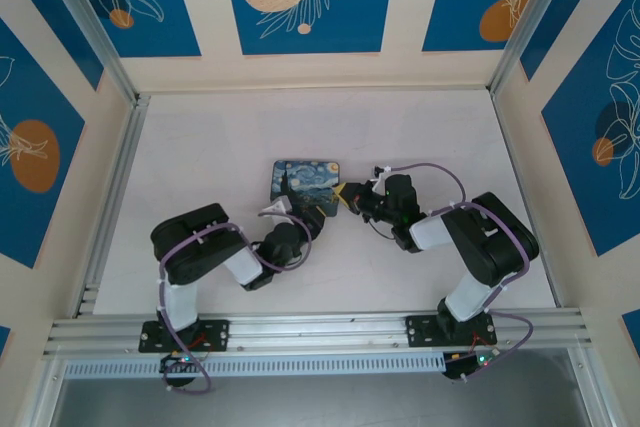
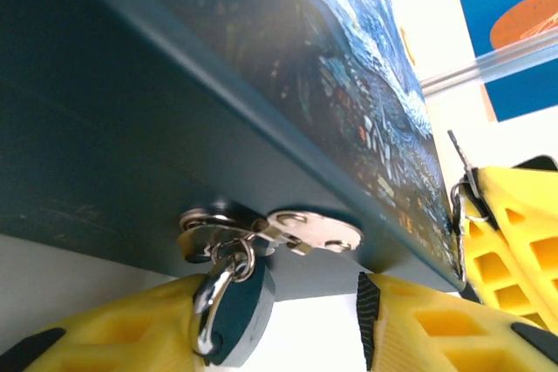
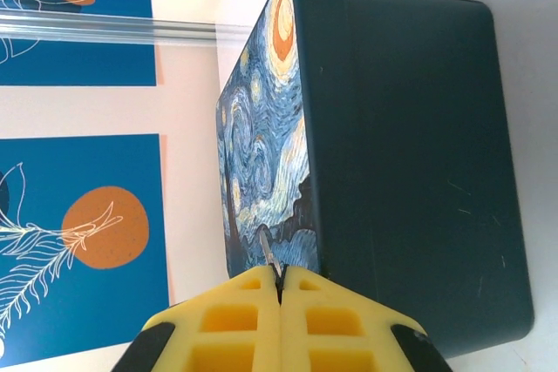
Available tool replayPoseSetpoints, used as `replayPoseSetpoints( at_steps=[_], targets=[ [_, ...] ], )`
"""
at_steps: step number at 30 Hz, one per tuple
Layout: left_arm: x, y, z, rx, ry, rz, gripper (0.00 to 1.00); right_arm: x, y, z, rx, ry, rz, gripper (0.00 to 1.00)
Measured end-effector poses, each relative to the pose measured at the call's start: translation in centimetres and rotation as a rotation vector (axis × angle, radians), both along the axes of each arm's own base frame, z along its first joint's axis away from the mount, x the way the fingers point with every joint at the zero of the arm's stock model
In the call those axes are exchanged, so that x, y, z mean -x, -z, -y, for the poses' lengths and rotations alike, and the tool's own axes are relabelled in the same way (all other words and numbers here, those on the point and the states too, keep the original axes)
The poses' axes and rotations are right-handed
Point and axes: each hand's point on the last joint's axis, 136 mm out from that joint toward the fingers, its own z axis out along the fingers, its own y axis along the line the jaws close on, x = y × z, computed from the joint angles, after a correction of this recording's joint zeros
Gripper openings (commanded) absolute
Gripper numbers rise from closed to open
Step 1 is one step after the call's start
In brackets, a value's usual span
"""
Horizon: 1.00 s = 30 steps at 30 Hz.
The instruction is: Unlock a padlock with a key
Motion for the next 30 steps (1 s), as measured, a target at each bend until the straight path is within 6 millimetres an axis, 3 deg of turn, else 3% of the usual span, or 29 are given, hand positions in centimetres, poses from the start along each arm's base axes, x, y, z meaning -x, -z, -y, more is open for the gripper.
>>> replayPoseSetpoints(
  at_steps=[11,19,23,25,30],
  targets=[
    [-0.1,0.8,-0.5,-0.009,-0.03,-0.018,0.21,0.0,0.1,0.3,-0.002,-0.002,-0.006,0.0],
    [-0.1,0.8,-0.6,-0.007,-0.032,-0.022,0.0,0.0,0.1,0.2,-0.003,-0.006,-0.008,0.0],
    [0.1,0.7,-0.8,-0.014,-0.024,-0.032,0.0,0.3,-0.1,0.1,-0.009,-0.02,-0.016,0.0],
    [0.4,0.5,-1.0,-0.021,-0.007,-0.047,0.0,0.5,-1.0,0.1,-0.017,-0.03,-0.006,0.0],
    [0.9,-0.8,-1.2,-0.029,0.064,-0.098,0.0,1.9,-5.3,0.1,-0.041,-0.075,0.071,0.0]
  ],
)
